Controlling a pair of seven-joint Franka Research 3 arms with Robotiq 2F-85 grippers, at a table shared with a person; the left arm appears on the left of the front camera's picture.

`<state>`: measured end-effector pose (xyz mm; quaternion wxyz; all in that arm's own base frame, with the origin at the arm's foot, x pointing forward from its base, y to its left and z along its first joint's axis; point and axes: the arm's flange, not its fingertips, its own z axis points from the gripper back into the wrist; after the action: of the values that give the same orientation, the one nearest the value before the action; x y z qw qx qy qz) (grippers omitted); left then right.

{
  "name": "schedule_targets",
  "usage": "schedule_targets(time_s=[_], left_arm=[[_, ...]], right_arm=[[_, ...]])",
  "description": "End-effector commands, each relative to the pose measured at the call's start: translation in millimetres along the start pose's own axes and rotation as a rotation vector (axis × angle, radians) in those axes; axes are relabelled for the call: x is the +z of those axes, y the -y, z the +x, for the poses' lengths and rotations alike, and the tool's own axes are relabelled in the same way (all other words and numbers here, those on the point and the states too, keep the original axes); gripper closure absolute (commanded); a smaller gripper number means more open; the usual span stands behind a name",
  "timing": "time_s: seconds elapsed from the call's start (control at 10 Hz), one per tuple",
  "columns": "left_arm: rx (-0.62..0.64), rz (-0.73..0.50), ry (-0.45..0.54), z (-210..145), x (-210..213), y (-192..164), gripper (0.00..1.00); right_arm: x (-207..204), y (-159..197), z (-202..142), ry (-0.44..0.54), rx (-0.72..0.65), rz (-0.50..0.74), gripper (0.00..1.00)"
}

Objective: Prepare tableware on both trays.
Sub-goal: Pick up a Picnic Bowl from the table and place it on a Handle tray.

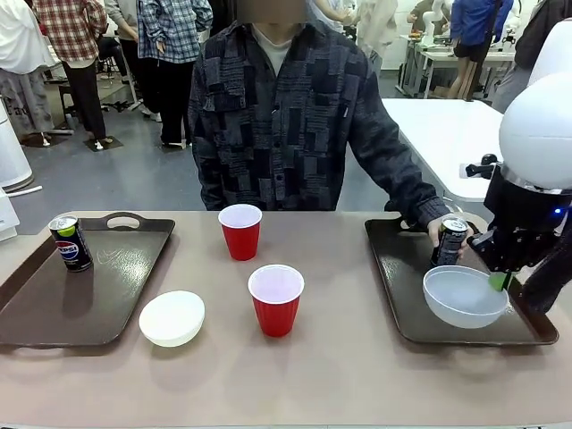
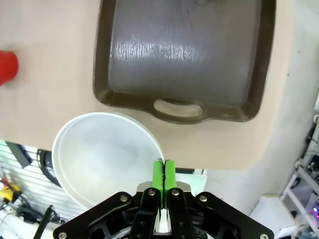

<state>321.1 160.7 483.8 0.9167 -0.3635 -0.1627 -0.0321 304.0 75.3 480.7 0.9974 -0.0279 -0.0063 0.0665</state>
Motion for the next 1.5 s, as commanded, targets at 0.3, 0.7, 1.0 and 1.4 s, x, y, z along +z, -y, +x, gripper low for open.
schedule_targets(time_s=[0.3,0.7,1.0,1.4], left_arm=[[0.002,-0.009,0.016,0.5,1.1,-0.1,0.00],[0.002,-0.009,0.016,0.5,1.1,-0.1,0.00],[0.002,-0.009,0.016,0.5,1.1,-0.1,0.00],[0.002,-0.009,0.016,0.5,1.1,-0.1,0.00]], right_arm=[[-20.1,41.6,59.6,0.067,-0.172,0.043,0.98],[-65.6,60.9,107.5,0.090,-0.168,0.083,0.98],[-98.4,60.6,121.7,0.062,-0.152,0.056,0.98],[-123.5,60.7,131.8,0.015,-0.162,0.009,0.98]])
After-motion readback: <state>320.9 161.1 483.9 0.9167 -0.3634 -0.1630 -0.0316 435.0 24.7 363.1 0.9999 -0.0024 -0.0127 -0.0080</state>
